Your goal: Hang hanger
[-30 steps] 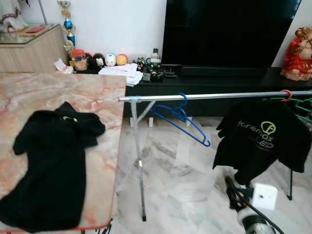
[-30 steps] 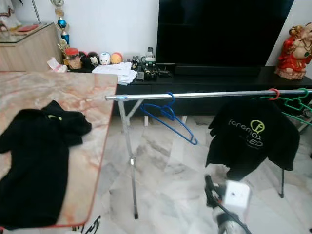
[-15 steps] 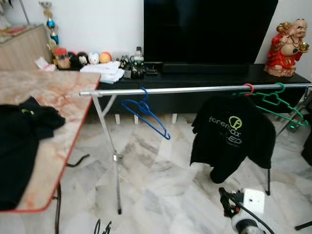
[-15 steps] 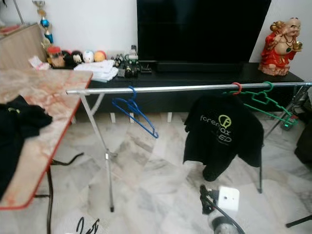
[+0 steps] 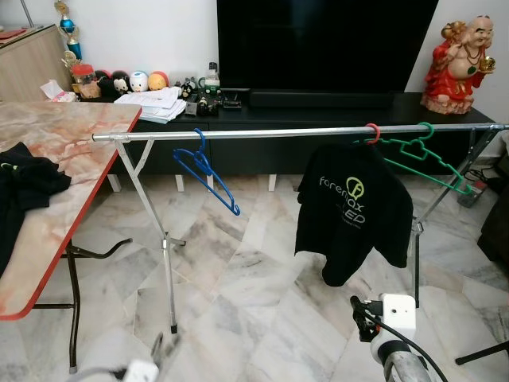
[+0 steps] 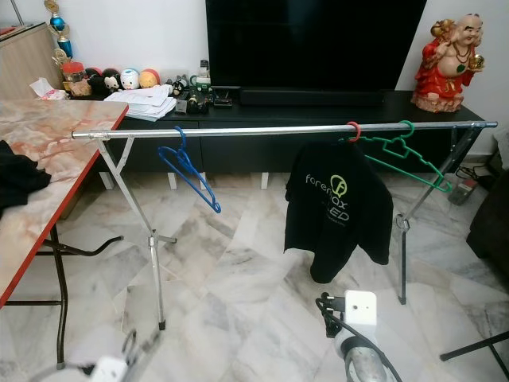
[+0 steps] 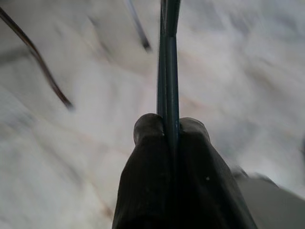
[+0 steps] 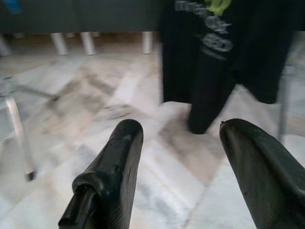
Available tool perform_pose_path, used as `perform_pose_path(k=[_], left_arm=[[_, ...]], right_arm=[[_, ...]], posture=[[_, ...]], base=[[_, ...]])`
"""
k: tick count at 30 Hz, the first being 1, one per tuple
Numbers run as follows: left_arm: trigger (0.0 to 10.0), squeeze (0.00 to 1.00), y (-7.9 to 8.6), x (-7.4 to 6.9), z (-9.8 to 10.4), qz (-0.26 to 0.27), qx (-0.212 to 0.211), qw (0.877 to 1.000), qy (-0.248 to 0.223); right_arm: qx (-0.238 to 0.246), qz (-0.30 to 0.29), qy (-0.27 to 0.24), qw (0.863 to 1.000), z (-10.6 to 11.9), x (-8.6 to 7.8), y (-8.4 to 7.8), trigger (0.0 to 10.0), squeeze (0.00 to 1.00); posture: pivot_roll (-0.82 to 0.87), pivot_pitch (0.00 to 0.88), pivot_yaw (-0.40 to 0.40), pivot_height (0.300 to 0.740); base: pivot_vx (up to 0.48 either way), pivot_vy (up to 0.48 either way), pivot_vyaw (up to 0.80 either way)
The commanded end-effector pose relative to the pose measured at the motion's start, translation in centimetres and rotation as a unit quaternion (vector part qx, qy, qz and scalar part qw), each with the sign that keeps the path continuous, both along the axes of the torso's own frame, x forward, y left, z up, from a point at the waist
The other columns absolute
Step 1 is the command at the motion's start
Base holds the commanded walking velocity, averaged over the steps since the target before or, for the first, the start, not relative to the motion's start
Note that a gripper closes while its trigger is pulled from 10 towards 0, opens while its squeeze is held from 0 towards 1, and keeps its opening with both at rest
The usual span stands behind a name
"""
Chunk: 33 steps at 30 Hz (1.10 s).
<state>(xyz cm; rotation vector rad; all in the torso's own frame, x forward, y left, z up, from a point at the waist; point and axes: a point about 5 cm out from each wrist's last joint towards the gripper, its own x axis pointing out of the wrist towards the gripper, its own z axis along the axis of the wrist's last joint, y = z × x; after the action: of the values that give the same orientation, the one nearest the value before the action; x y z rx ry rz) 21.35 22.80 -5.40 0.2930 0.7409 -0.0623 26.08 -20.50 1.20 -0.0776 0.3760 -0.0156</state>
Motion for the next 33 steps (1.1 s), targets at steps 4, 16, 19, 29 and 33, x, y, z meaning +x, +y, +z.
perform_pose_path(k=[4,16,19,29,33], left_arm=[[10.0,0.0,-1.5,2.9,1.9,-0.087,-0.014,0.996,-0.032],[10.0,0.0,-5.1,4.6,4.0,-0.371,-0.069,0.925,0.043],[10.0,0.0,-5.3,4.5,4.3,-0.407,-0.081,0.908,0.062],[10.0,0.0,-6.5,5.4,6.7,-0.497,-0.107,0.856,0.089],[10.0,0.0,-6.9,5.7,7.3,-0.512,-0.109,0.848,0.087]], right_arm=[[-0.037,0.079,0.026,0.996,-0.2,0.8,1.1,10.0,0.0],[-0.012,0.423,0.06,0.904,0.5,0.6,4.8,10.0,0.0],[-0.005,0.456,0.067,0.887,0.8,0.7,4.7,10.0,0.0],[0.05,0.621,0.13,0.771,2.9,1.0,4.6,10.0,1.0],[0.049,0.66,0.147,0.735,2.9,0.6,4.9,10.0,1.0]], posture=[[0.04,0.018,0.008,0.74],[0.05,0.001,0.005,0.74],[0.05,0.006,0.003,0.74],[0.05,0.021,-0.009,0.74],[0.06,0.023,-0.014,0.74]], base=[[0.0,0.0,0.0],[0.0,0.0,0.0],[0.0,0.0,0.0],[0.0,0.0,0.0],[0.0,0.0,0.0]])
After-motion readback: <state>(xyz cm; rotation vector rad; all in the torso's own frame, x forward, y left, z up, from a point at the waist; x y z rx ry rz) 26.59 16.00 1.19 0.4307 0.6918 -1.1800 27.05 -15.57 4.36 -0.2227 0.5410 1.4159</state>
